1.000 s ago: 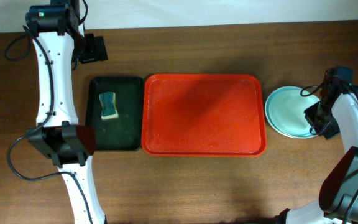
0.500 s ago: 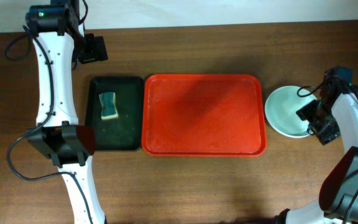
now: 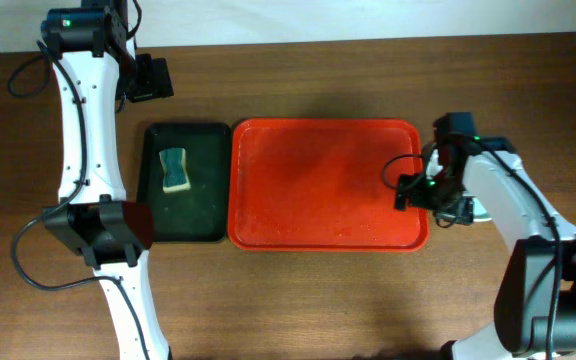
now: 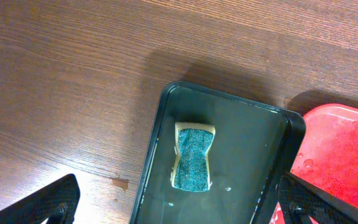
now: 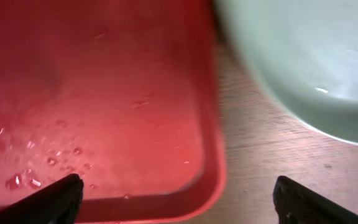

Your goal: Clean dirty plates on tray and stack at the side

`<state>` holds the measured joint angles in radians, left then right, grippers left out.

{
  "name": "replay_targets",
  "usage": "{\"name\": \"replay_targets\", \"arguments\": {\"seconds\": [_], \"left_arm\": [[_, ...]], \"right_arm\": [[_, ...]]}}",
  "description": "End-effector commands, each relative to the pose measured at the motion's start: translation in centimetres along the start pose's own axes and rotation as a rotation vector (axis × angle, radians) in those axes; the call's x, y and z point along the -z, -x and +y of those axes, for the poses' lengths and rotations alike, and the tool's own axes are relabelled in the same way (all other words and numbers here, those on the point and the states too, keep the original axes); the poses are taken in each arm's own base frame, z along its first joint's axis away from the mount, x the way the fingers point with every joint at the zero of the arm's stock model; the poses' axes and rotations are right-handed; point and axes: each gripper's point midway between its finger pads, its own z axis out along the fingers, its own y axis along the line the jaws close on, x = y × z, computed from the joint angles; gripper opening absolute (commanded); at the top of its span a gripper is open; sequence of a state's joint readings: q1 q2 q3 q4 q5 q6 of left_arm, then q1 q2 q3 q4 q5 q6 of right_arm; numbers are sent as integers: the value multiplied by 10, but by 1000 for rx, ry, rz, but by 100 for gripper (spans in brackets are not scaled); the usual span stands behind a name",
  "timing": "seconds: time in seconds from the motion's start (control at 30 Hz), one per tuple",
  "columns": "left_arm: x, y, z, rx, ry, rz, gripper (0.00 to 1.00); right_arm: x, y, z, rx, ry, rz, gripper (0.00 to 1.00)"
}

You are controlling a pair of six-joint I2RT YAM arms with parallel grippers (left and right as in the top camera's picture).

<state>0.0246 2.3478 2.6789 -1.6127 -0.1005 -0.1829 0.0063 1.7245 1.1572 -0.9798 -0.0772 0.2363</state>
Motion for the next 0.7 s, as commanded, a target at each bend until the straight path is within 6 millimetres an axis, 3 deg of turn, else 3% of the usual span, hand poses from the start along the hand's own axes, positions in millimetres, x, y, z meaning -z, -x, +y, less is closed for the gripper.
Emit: {"name": "replay_targets", "arguments": {"seconds": [0.0, 0.03, 0.07, 0.1, 0.2, 0.4, 0.43, 0.47, 0.67], "left_arm": [[3, 0, -3, -1, -10, -7, 99], [3, 0, -3, -1, -10, -7, 99], [3, 0, -3, 0, -10, -7, 99], [3, 0, -3, 0, -10, -7, 99], [3, 0, -3, -1, -10, -7, 99], [3, 0, -3, 0, -10, -7, 99], [3, 0, -3, 0, -10, -7, 99], [3, 0, -3, 0, -10, -7, 99], [3, 0, -3, 0, -10, -7, 100]], "right_arm": [[-4, -13, 26, 139, 3, 20, 86], [-4, -15, 32, 193, -1, 21, 76], [-5, -19, 37, 245, -13, 24, 15], [-5, -23, 38, 276, -26, 37, 4], [1, -34, 38, 286, -37, 67, 4], [50, -47, 54, 295, 83, -15, 4], [59, -51, 53, 296, 92, -27, 8], [65, -58, 55, 297, 114, -23, 98], [68, -57, 56, 299, 118, -38, 98]]}}
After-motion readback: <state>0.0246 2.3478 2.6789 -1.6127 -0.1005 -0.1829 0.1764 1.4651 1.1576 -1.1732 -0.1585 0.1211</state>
